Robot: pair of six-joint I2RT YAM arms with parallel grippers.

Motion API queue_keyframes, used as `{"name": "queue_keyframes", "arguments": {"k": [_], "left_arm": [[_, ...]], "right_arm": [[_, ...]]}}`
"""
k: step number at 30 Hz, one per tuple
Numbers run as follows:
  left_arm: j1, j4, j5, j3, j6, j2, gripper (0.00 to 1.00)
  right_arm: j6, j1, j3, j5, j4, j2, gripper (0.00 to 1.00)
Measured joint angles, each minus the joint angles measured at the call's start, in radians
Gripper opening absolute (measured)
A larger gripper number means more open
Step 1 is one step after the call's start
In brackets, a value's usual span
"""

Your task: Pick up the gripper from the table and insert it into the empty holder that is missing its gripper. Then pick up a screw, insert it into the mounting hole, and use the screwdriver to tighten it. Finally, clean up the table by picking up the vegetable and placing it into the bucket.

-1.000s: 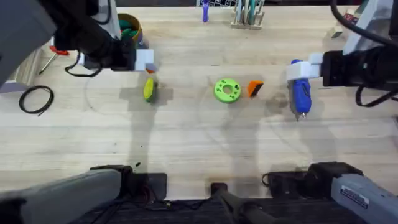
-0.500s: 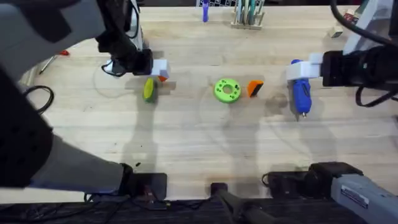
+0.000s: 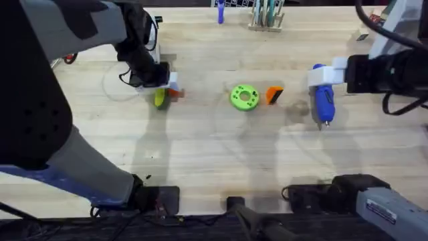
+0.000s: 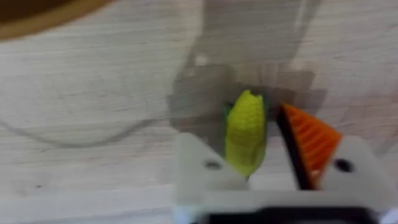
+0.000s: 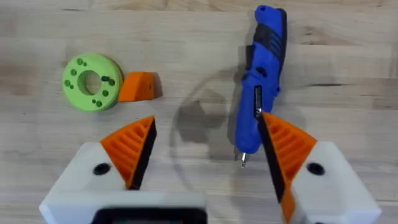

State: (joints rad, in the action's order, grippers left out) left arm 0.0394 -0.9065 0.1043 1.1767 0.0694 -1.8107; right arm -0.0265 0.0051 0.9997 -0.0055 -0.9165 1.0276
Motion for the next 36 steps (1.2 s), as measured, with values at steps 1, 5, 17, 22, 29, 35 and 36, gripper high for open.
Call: {"name": "queue_keyframes", "arguments": {"k": [1, 5, 17, 22, 29, 35, 36], "left_arm": [[0.001, 0.0, 0.008, 0.0, 0.0, 0.0, 0.395], [0.006, 0.001, 0.027, 0.001, -0.001, 0.006, 0.01], [0.006, -0.001, 0.033, 0.002, -0.001, 0.007, 0.006], [0.006, -0.025, 0.034, 0.002, 0.014, 0.047, 0.006], [0.006, -0.072, 0.034, 0.043, 0.038, 0.23, 0.006], [0.006, -0.095, 0.034, 0.084, 0.044, 0.368, 0.006], [0.006, -0.099, 0.034, 0.084, 0.044, 0.383, 0.006]], "right_arm": [[0.0, 0.0, 0.0, 0.0, 0.0, 0.0, 0.984], [0.0, 0.0, 0.0, 0.0, 0.0, 0.0, 0.984], [0.0, 0.0, 0.0, 0.0, 0.0, 0.0, 0.984], [0.0, 0.0, 0.0, 0.0, 0.0, 0.0, 0.984], [0.0, 0.0, 0.0, 0.0, 0.0, 0.0, 0.984], [0.0, 0.0, 0.0, 0.0, 0.0, 0.0, 0.984], [0.0, 0.0, 0.0, 0.0, 0.0, 0.0, 0.984]]}}
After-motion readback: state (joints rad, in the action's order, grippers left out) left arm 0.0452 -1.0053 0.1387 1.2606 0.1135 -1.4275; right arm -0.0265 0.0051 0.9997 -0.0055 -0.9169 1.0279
